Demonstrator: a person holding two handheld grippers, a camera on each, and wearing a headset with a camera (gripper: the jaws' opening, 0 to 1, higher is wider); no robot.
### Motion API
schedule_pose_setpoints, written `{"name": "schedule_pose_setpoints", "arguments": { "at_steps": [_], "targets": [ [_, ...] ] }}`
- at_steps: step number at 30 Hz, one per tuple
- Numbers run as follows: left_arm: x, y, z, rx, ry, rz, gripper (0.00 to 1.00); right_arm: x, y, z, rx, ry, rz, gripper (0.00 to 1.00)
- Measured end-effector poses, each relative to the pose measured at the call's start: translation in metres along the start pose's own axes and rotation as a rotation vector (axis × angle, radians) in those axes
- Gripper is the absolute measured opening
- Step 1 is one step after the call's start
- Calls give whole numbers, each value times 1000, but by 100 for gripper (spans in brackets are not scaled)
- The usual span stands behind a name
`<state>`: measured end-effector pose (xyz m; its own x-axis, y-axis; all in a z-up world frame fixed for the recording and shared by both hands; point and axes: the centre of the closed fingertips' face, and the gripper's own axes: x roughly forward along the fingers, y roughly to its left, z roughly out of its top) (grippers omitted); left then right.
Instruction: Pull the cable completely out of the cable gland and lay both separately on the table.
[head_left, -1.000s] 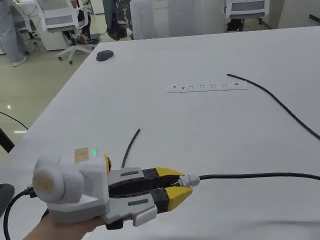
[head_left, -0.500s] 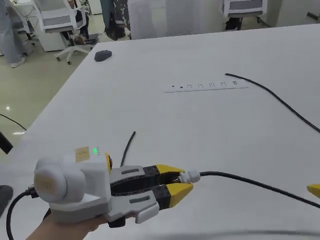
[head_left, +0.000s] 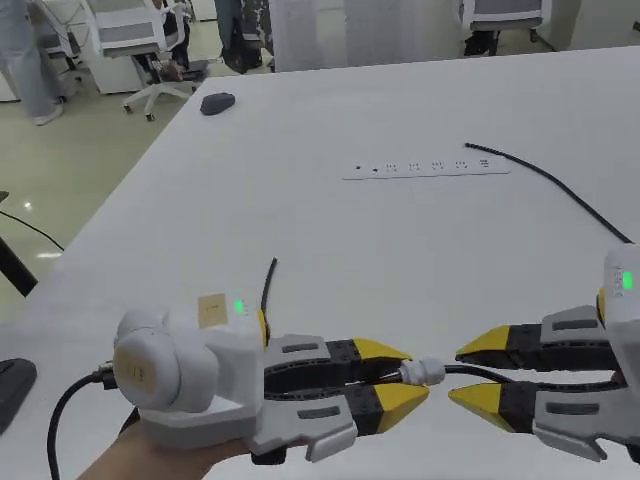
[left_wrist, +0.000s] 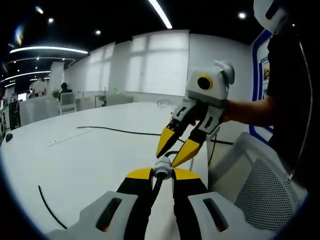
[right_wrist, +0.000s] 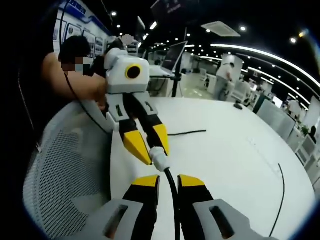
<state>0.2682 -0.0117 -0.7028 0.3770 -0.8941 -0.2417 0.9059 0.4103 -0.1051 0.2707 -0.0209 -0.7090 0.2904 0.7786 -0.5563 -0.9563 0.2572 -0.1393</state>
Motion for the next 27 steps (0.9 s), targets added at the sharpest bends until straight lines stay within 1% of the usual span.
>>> {"name": "schedule_pose_setpoints", "arguments": {
  "at_steps": [1, 2, 4, 5, 6, 7, 9, 10, 11, 13, 14, 15, 16, 17, 18, 19, 21, 22, 23, 25, 26, 27],
  "targets": [
    [1, -1, -1, -1, 2, -1, 14, 0, 0, -1, -18, 15, 5, 3],
    [1, 0, -1, 0, 0, 0, 14, -1, -3, -3, -33, 31, -8, 2],
    [2, 0, -1, 1, -4, 1, 14, -1, -2, -4, -33, 28, 0, 2],
    [2, -1, -2, -1, -4, 0, 14, -2, -3, -5, -19, 31, 6, 1],
    [2, -1, -2, 2, -5, 1, 14, -3, -3, -6, 11, 30, 3, 1],
    [3, -1, 0, 6, -11, 2, 14, -5, -4, -6, 61, 16, -4, 1],
    [3, -2, 2, 7, -19, -1, 14, -8, -5, -5, 98, 2, -11, 0],
    [3, -2, 4, 15, -23, 4, 14, -12, -9, -10, 129, 12, -40, 0],
    [2, -1, 4, 14, -22, 5, 14, -15, -12, -14, 141, 25, -59, 0],
    [0, 1, 6, 3, -27, 10, 14, -22, -21, -23, 146, 41, -111, 0],
    [-3, 4, 7, 10, -29, 22, 14, -29, -28, -32, 143, 55, -155, 0],
    [-5, 6, 8, 15, -31, 27, 14, -34, -34, -39, 141, 58, -179, 0],
    [-8, 10, 8, 11, -35, 36, 14, -41, -38, -49, 205, 62, -205, 0],
    [-10, 12, 9, 9, -39, 41, 14, -45, -41, -55, 242, 60, -220, 0],
    [-13, 14, 10, 10, -41, 51, 14, -52, -47, -65, 263, 68, -247, 0],
    [-14, 15, 11, 14, -41, 55, 14, -57, -49, -72, 268, 82, -259, 0],
    [-15, 17, 10, 16, -35, 58, 14, -64, -51, -82, 310, 80, -268, 0],
    [-15, 17, 9, 18, -30, 60, 14, -67, -53, -88, 318, 95, -286, 0],
    [-16, 20, 9, 19, -28, 69, 14, -73, -58, -100, 301, 147, -321, 0],
    [-20, 24, 10, 3, -34, 81, 14, -80, -62, -121, 297, 224, -357, 0],
    [-22, 25, 10, 3, -38, 85, 14, -81, -63, -124, 299, 224, -358, 0],
    [-23, 26, 12, 0, -45, 85, 14, -82, -62, -127, 313, 215, -347, 0]
  ]
}}
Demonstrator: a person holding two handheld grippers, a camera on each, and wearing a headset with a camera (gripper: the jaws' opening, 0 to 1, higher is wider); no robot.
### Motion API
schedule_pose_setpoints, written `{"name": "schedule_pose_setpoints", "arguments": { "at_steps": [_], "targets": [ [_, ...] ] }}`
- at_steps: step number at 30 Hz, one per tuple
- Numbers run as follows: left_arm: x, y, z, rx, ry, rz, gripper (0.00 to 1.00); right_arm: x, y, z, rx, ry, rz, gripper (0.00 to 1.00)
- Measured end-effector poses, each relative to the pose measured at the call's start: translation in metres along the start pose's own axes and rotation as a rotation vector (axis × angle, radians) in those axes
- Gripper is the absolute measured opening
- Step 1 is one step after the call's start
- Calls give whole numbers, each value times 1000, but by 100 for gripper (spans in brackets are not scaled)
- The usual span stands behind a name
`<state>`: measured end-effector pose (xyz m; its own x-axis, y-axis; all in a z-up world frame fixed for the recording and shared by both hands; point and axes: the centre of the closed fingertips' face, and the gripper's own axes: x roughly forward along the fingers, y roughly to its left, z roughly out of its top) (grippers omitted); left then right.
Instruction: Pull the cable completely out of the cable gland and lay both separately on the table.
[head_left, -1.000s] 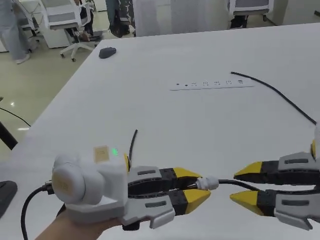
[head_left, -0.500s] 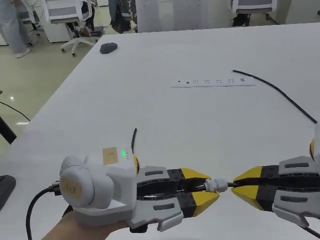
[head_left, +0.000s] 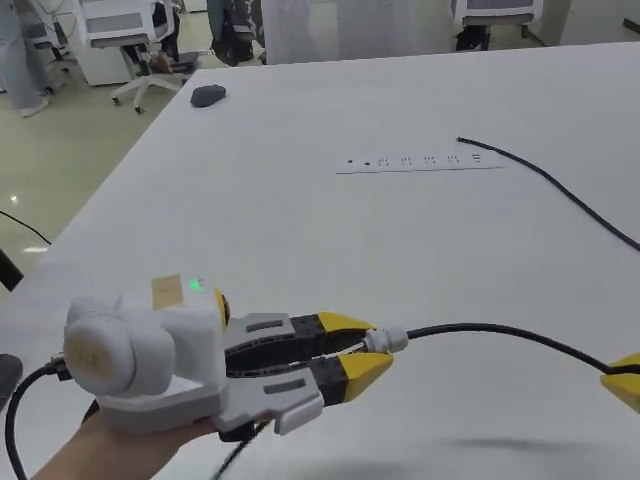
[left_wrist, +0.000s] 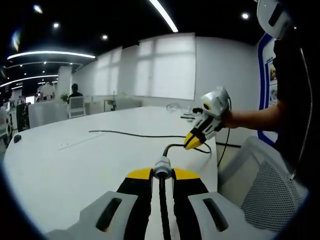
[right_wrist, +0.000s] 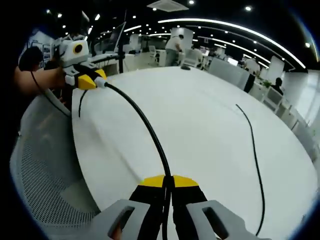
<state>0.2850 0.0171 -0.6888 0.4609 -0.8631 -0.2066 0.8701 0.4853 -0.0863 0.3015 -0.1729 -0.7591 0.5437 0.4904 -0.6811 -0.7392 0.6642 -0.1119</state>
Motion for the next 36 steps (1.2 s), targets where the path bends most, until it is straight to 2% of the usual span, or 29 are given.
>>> {"name": "schedule_pose_setpoints", "arguments": {
  "at_steps": [1, 3, 7, 8, 9, 11, 12, 13, 15, 17, 18, 19, 20, 22, 24, 26, 36],
  "targets": [
    [0, -1, 0, -3, 0, -2, 14, 0, 1, -3, 18, 6, 8, 0],
    [2, -2, -2, 5, 10, -2, 14, 1, 6, -4, 8, 9, 20, 0],
    [3, -1, -2, 2, 8, 3, 14, 10, 13, -11, -35, 78, 34, 0],
    [3, -1, -2, 2, 7, 1, 14, 11, 13, -12, -41, 92, 30, 2],
    [3, -2, -2, 2, 4, 1, 14, 13, 13, -14, -69, 125, 20, 9],
    [2, 0, -2, 5, 10, 4, 14, 16, 19, -9, -105, 133, 26, 22],
    [2, 0, -3, 4, 13, 4, 14, 17, 25, -4, -116, 128, 48, 25],
    [2, 0, -3, 9, 16, 7, 14, 19, 34, 10, -137, 90, 75, 24],
    [2, -1, -2, 5, 14, 3, 14, 20, 48, 37, -159, 2, 113, 24],
    [3, -3, 1, 7, 5, -3, 14, 19, 73, 76, -152, -113, 191, 25],
    [3, -4, 2, 8, 6, -6, 14, 19, 80, 88, -167, -144, 210, 23],
    [3, -4, 2, 13, 7, -9, 14, 19, 86, 97, -192, -161, 212, 21],
    [4, -4, 1, 17, 10, -11, 14, 20, 94, 109, -270, -179, 214, 18],
    [4, -3, 0, 16, 18, -11, 14, 23, 102, 125, -333, -204, 205, 17],
    [4, -4, 0, 16, 21, -13, 14, 27, 109, 129, -373, -200, 232, 14],
    [4, -5, 0, 21, 22, -16, 14, 32, 109, 133, -405, -194, 235, 9],
    [3, -6, 1, 22, 29, -25, 14, 38, 121, 134, -451, -185, 299, 2]
  ]
}}
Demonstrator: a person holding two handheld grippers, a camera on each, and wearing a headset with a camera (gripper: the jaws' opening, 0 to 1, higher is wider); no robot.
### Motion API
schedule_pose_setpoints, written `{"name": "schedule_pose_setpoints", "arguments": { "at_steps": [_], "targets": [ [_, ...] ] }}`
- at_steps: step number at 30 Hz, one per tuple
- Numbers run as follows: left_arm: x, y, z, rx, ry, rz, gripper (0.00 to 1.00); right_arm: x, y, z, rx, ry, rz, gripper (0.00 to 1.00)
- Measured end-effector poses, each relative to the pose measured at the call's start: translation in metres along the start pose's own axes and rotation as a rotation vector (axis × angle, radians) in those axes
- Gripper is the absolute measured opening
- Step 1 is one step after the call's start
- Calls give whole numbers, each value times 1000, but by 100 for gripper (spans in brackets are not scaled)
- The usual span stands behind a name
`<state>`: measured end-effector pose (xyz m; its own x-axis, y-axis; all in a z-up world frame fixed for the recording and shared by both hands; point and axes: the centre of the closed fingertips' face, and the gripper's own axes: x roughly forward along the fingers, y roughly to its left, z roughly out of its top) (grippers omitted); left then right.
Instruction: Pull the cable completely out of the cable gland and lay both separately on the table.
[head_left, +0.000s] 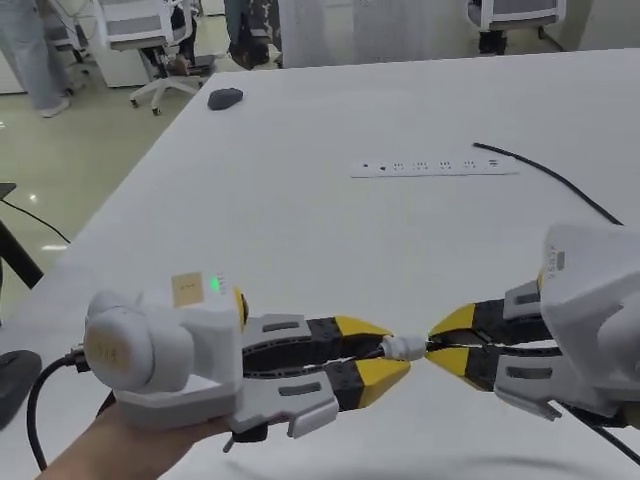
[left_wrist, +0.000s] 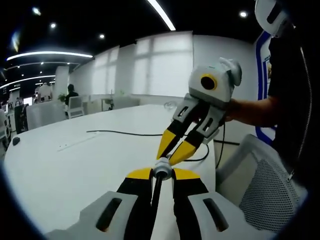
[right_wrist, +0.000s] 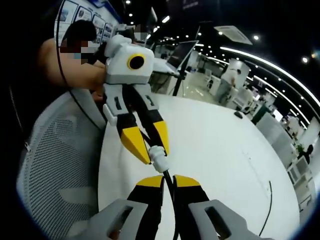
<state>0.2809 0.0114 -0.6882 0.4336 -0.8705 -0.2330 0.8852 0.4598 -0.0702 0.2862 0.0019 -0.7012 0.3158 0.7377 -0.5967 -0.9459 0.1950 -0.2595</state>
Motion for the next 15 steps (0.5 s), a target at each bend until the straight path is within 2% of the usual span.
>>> {"name": "schedule_pose_setpoints", "arguments": {
  "at_steps": [3, 8, 12, 13, 15],
  "targets": [
    [1, -2, -2, 10, 13, -4, 14, 0, 2, -2, 0, 6, 13, 2],
    [0, -5, -1, 11, 9, -8, 14, -5, 3, -6, 55, -8, 26, 0],
    [-6, -2, 2, 23, 8, 7, 14, -14, -5, -26, 61, 35, -5, 0],
    [-9, 0, 2, 47, 12, 22, 14, -17, -8, -31, 79, 42, -15, 0],
    [-13, 1, 2, 38, 11, 26, 14, -26, -13, -45, 122, 55, -36, 0]
  ]
}}
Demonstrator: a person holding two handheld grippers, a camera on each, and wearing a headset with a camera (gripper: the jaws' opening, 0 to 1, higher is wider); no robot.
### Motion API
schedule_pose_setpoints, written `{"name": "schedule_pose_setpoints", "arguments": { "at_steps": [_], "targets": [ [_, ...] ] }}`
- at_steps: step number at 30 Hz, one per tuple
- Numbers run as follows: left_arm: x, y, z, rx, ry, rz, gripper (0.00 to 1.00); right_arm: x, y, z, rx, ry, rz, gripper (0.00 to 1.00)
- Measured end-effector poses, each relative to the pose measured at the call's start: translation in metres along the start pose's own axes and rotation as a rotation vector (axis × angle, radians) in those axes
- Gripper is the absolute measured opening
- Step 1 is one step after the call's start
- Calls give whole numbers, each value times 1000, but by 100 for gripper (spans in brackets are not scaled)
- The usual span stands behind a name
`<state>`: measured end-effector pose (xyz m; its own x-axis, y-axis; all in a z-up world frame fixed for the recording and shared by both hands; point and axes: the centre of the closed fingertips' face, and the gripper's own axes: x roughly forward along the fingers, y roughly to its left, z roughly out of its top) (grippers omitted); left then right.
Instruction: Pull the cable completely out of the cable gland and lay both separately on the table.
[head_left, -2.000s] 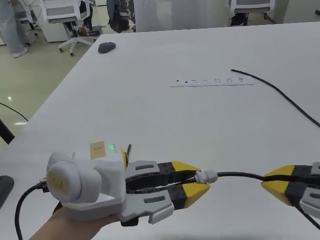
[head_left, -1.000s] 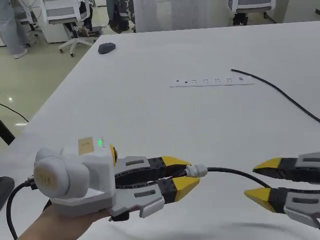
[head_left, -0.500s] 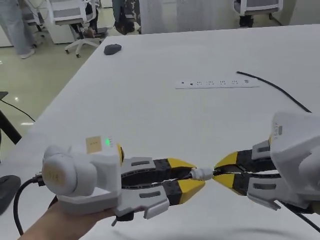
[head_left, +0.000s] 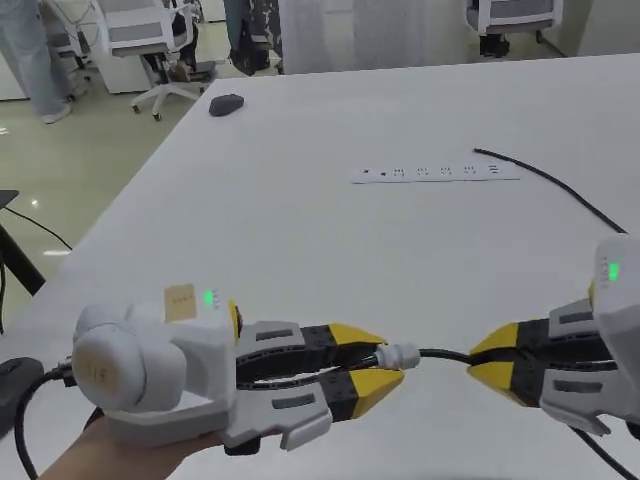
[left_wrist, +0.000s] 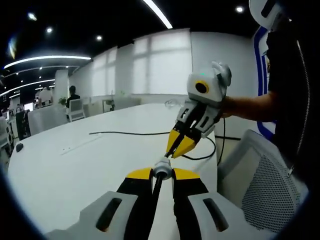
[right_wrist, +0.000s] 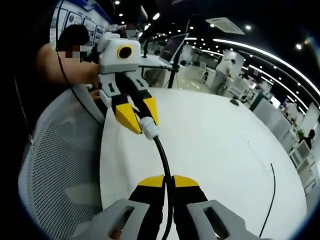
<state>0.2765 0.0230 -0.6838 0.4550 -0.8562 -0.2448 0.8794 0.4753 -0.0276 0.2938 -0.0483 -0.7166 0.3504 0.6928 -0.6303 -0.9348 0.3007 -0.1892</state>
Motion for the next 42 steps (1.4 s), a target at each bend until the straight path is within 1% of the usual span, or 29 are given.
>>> {"name": "schedule_pose_setpoints", "arguments": {
  "at_steps": [1, 2, 4, 6, 9, 11, 14, 17, 18, 20, 21, 22, 23, 24, 26, 27, 28, 29, 30, 31, 32, 34, 35, 36, 38, 39, 40, 41, 42],
  "targets": [
    [-2, 1, -1, 3, 2, 7, 14, -5, -5, -8, 12, 8, -24, 0],
    [-4, 2, -2, 10, 8, 13, 14, -9, -8, -13, 22, 15, -36, 0],
    [-8, 3, -6, 4, 15, 19, 14, -17, -14, -28, 40, 40, -60, 0],
    [-12, 5, -7, -3, 13, 27, 14, -24, -16, -42, 62, 56, -67, 0],
    [-13, 6, -9, -7, 19, 36, 14, -31, -17, -55, 94, 63, -69, 0],
    [-14, 6, -10, -6, 26, 39, 14, -34, -19, -65, 104, 86, -85, 0],
    [-16, 7, -12, -10, 26, 45, 14, -36, -22, -77, 149, 92, -88, 0],
    [-16, 6, -12, -12, 23, 47, 14, -32, -19, -80, 155, 87, -86, 0],
    [-16, 6, -12, -14, 24, 45, 14, -29, -18, -81, 153, 93, -80, 0],
    [-16, 6, -13, -26, 27, 49, 14, -23, -13, -85, 149, 125, -61, 0],
    [-16, 7, -13, -30, 26, 51, 14, -20, -12, -85, 151, 132, -54, 3],
    [-16, 7, -12, -28, 22, 55, 14, -16, -11, -84, 180, 138, -50, 8],
    [-16, 8, -11, -30, 21, 56, 14, -14, -8, -81, 198, 138, -27, 13],
    [-16, 8, -12, -29, 24, 57, 14, -10, -7, -73, 186, 123, -13, 16],
    [-17, 8, -13, -32, 31, 59, 14, -5, -7, -56, 126, 92, -6, 14],
    [-17, 8, -13, -35, 27, 61, 14, -2, -6, -45, 110, 71, 3, 14],
    [-18, 8, -12, -35, 26, 62, 14, 2, -2, -27, 97, 28, 29, 14],
    [-18, 8, -11, -32, 25, 63, 14, 5, 2, -15, 88, 1, 54, 14],
    [-19, 7, -10, -33, 25, 61, 14, 9, 3, 2, 69, -32, 71, 14],
    [-19, 7, -10, -29, 26, 63, 14, 12, 5, 13, 50, -55, 86, 15],
    [-20, 6, -10, -25, 27, 63, 14, 15, 10, 30, 23, -90, 117, 14],
    [-22, 6, -9, -24, 27, 62, 14, 21, 18, 50, -10, -130, 163, 14],
    [-23, 6, -8, -22, 23, 63, 14, 27, 26, 59, -26, -141, 207, 13],
    [-23, 6, -8, -22, 22, 64, 14, 31, 30, 62, -38, -135, 222, 14],
    [-25, 7, -6, -21, 16, 70, 14, 42, 39, 67, -97, -111, 249, 14],
    [-26, 7, -6, -26, 14, 72, 14, 46, 40, 71, -140, -115, 247, 11],
    [-27, 7, -5, -26, 12, 72, 14, 48, 45, 72, -162, -112, 273, 7],
    [-28, 7, -5, -25, 12, 73, 14, 51, 48, 73, -157, -103, 289, 6],
    [-30, 8, -5, -24, 12, 76, 14, 54, 47, 74, -155, -97, 288, 5]
  ]
}}
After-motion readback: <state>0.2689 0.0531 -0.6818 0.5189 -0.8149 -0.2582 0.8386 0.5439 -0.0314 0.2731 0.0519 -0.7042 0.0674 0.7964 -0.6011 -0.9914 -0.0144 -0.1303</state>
